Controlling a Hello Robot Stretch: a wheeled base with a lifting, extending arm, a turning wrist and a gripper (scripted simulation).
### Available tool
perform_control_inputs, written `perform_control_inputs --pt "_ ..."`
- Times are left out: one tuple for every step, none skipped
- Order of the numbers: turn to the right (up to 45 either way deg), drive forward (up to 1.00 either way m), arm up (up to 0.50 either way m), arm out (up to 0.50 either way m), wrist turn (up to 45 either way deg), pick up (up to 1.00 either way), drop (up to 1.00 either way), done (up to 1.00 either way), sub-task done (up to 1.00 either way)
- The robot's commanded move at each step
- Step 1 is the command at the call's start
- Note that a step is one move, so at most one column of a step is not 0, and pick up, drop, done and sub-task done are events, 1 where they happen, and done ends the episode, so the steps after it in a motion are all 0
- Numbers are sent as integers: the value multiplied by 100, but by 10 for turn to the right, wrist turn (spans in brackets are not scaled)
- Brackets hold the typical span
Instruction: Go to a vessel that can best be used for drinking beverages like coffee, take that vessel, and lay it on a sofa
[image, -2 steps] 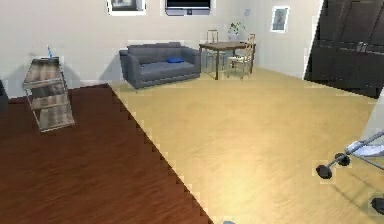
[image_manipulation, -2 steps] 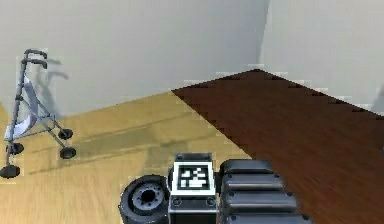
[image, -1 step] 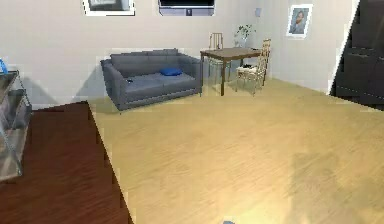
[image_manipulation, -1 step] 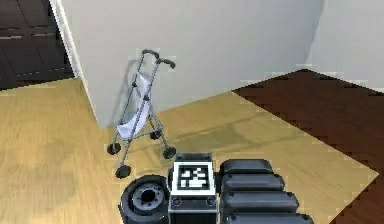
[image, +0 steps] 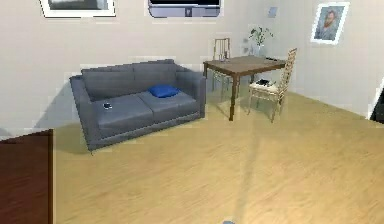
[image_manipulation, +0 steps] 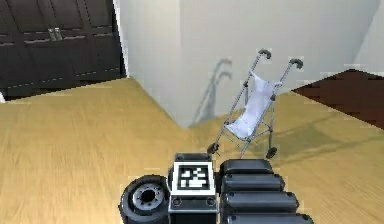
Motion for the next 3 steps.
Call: perform_control_inputs --pt "-30 0 0 0 0 0 0 0 0" --pt "0 100 0 0 0 0 0 0 0" --pt "0 65 0 0 0 0 0 0 0"
